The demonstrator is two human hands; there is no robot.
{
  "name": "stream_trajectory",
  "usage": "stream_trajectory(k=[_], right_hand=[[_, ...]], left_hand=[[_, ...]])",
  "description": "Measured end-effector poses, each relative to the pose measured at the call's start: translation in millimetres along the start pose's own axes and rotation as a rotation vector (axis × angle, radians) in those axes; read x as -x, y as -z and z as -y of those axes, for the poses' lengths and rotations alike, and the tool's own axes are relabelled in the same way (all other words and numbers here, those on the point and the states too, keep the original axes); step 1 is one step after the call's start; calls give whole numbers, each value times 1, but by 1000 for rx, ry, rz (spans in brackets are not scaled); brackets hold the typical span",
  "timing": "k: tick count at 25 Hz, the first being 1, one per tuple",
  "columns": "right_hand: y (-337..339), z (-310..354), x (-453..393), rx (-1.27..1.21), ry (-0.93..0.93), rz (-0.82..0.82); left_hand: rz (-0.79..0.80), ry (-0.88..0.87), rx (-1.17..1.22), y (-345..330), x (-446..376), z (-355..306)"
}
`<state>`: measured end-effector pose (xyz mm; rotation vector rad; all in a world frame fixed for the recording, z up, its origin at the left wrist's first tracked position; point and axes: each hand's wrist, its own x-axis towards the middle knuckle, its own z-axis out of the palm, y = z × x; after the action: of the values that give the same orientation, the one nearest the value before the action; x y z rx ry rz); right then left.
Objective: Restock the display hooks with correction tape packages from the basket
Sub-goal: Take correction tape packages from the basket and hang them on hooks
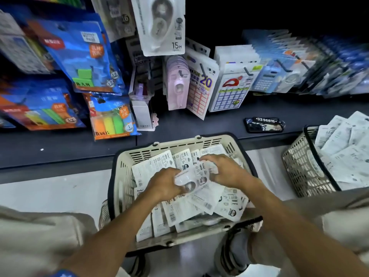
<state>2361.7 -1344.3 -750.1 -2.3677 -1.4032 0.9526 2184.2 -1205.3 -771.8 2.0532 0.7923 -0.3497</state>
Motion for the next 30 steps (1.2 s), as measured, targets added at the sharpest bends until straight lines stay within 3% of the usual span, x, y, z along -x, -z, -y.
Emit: stream_trajectory(k=[3, 6, 8, 10, 11, 13, 17, 20, 21, 22, 24, 26, 30], right_hand=[[-10, -33, 16, 489, -180, 178], [-12, -32, 13, 546, -50, -134], [8, -22, 9, 345, 83, -408], [34, -3, 4, -67, 186, -409], [42, 6, 3, -312, 199, -306], [41, 19, 2, -553, 121, -170], [11, 28, -4, -659, -112, -328], [-5, 22, -12, -1025, -299, -456], [-12, 13, -11, -1007, -436, -477], [-22, 0, -8, -832, -597, -429], [-45, -19, 2, -595, -827, -200], [-68, -24, 6, -725, -885, -49], [-85, -14, -3, -929, -866, -28]], left_hand=[[-49, 79, 185, 10, -4, 10], [-173, 97, 313, 16, -8, 10], [-284, 96, 346, 18, -12, 9], [-319, 71, 448, 20, -13, 8], [-282, 40, 544, 21, -11, 4], [-173, 6, 660, 20, -8, -5], [163, 49, 1006, 21, -3, -8], [111, 60, 733, 19, -5, -2], [44, 72, 648, 17, -5, -1], [-28, 107, 613, 16, -6, 1], [-177, 202, 621, 14, -8, 7], [-270, 227, 562, 14, -9, 12], [-319, 248, 339, 6, -9, 8]])
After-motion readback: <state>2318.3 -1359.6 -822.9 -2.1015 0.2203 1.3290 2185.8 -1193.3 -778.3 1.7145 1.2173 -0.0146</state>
